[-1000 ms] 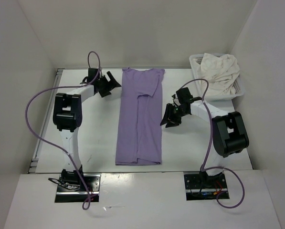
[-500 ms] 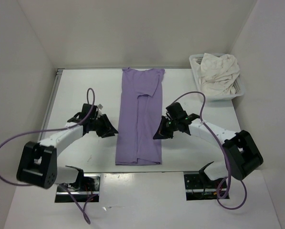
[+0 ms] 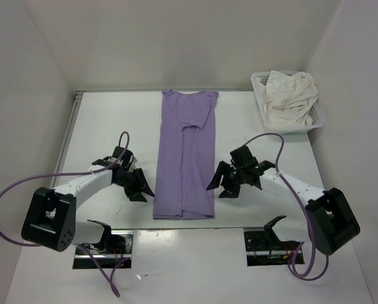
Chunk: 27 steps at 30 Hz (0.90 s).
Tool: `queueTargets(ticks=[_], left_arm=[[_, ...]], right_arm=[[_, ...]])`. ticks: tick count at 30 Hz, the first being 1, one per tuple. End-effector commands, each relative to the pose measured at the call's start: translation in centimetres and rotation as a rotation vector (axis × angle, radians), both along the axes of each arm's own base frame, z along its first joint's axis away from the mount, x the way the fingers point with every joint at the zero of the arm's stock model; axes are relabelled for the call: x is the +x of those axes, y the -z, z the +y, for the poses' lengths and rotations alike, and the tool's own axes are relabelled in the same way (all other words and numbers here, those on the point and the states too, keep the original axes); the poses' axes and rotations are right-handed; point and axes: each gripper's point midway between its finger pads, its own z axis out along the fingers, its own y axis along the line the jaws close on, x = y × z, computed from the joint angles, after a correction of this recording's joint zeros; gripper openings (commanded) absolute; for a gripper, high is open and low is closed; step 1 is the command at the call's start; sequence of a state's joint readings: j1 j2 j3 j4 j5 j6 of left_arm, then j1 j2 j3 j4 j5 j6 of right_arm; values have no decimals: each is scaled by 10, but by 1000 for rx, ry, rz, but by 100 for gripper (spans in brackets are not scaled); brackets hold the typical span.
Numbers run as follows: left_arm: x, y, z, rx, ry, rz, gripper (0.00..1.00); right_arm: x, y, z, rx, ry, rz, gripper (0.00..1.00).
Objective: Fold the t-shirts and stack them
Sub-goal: Grab the bottom of the folded rectangular tshirt with both arms
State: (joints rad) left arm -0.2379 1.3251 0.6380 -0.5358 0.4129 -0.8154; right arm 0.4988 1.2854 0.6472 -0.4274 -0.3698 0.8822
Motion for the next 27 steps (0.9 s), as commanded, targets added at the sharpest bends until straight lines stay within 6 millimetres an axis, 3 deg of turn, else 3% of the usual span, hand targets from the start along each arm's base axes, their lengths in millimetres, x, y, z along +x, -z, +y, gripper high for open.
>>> queueTargets(ticks=[1, 4, 9, 12, 22, 27], left_arm=[[-16, -7, 4, 21, -42, 31, 50], [-38, 4, 8, 28, -79, 104, 58], [-55, 23, 4, -7, -89, 177, 62], [-54, 26, 3, -12, -96, 169, 63], [-51, 30, -1, -32, -101, 152, 52], [-56, 29, -8, -60, -56, 163, 52]], right_arm=[[-18, -3, -10, 12, 41, 9, 70], [-31, -1, -13, 41, 74, 39, 70], [-59, 17, -8, 22, 28, 114, 52], [-62, 19, -2, 35, 20, 126, 46], [-66, 38, 6, 14, -47, 173, 46], [-68, 43, 11, 6, -61, 190, 42]])
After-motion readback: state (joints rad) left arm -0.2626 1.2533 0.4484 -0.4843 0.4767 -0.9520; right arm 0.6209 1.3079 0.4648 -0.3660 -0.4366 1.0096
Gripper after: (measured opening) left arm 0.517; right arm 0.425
